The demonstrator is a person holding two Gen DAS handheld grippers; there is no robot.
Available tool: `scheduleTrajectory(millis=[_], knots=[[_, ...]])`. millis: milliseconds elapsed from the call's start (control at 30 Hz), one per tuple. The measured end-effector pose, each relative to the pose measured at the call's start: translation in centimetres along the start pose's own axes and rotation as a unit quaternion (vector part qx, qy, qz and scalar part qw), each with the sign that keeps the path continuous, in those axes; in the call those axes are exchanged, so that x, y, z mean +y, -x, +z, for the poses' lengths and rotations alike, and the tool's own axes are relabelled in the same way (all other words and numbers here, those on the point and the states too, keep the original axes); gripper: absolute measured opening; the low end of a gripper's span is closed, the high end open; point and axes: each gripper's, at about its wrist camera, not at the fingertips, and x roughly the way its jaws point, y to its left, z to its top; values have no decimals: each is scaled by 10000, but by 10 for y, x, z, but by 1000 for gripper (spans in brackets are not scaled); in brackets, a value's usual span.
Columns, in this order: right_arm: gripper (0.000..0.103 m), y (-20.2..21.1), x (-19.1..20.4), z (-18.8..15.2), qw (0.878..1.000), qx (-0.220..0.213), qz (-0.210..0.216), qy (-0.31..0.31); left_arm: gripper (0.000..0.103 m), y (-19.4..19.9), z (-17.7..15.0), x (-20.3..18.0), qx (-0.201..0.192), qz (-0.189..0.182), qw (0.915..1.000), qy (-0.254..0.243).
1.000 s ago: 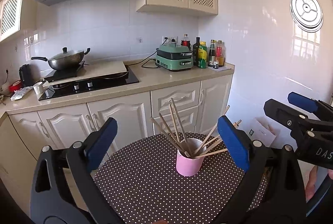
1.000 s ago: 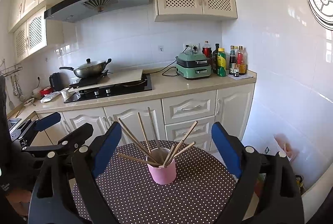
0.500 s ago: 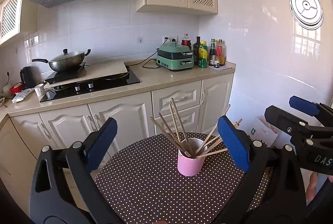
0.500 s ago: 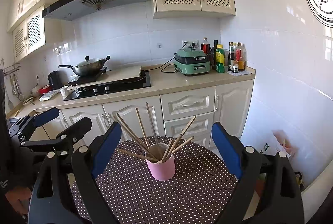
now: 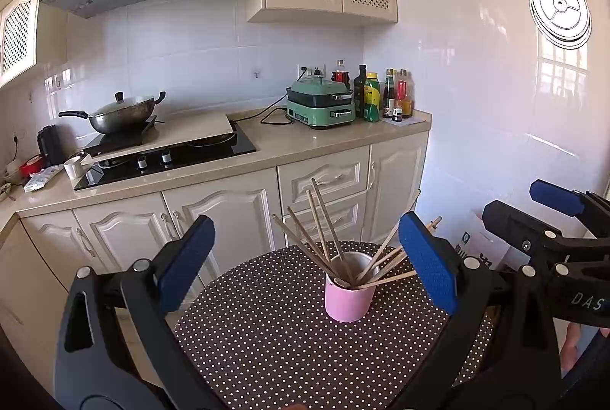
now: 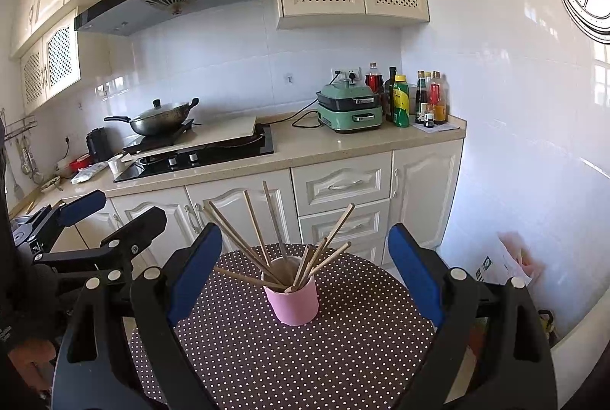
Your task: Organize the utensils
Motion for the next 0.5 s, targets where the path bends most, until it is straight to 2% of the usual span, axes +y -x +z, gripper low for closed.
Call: scheduleTrajectory(millis=[500], knots=[[86, -6, -2, -1, 10000, 80, 37, -26, 95, -4, 0, 0, 36, 67, 10000, 11]])
